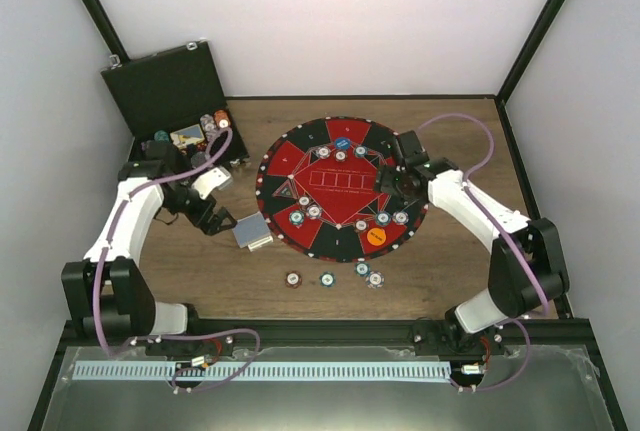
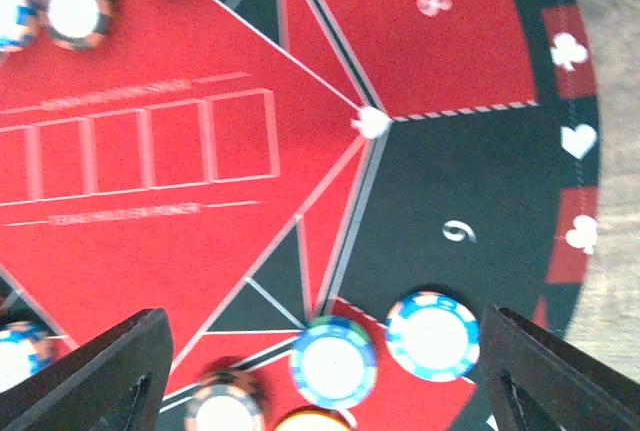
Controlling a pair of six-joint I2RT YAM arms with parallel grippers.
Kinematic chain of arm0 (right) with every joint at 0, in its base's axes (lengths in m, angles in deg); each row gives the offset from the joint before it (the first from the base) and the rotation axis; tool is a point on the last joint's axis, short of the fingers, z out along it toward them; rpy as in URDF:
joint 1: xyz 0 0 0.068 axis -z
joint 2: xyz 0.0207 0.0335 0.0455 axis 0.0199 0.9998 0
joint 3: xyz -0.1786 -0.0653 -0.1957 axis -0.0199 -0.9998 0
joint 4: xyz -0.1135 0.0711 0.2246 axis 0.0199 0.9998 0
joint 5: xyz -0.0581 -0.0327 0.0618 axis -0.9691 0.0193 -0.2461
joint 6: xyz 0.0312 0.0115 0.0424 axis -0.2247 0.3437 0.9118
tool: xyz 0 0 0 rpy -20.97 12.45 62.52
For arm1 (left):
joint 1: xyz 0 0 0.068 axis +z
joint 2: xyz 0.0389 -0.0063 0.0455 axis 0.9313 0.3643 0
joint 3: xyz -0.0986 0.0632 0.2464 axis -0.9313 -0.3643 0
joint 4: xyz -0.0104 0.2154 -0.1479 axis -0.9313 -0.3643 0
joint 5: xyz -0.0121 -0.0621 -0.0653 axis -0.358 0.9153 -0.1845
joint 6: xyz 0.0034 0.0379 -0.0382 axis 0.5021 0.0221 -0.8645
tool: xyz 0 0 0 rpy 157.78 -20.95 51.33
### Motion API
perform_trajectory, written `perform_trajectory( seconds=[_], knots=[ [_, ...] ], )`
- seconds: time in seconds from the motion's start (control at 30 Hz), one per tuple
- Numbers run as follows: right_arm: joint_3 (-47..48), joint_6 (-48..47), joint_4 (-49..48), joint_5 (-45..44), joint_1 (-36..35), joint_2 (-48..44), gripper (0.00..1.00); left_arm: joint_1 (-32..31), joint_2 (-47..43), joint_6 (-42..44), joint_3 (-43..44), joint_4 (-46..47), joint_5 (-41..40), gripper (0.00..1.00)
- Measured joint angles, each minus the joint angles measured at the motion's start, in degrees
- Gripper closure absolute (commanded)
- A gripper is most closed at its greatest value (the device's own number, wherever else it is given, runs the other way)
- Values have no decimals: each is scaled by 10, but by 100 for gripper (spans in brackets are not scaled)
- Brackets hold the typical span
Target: Distribute texas hold em gaming equipment
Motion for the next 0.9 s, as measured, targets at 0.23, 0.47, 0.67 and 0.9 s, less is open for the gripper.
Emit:
perform_trajectory(
  seconds=[0.23, 0.47, 0.67, 0.9],
  knots=[
    [35, 7, -21, 42, -80, -5, 14, -87, -30, -8, -54, 44, -45, 0],
    [35, 10, -73, 156, -124, -5, 17, -152, -41, -5, -104, 104, -106, 0],
    [11, 20, -112, 213, -130, -6, 18, -180, -27, 6, -116, 140, -162, 0],
    [-18, 24, -123, 231, -141, -7, 17, -183, -2, 15, -125, 163, -202, 0]
  ],
)
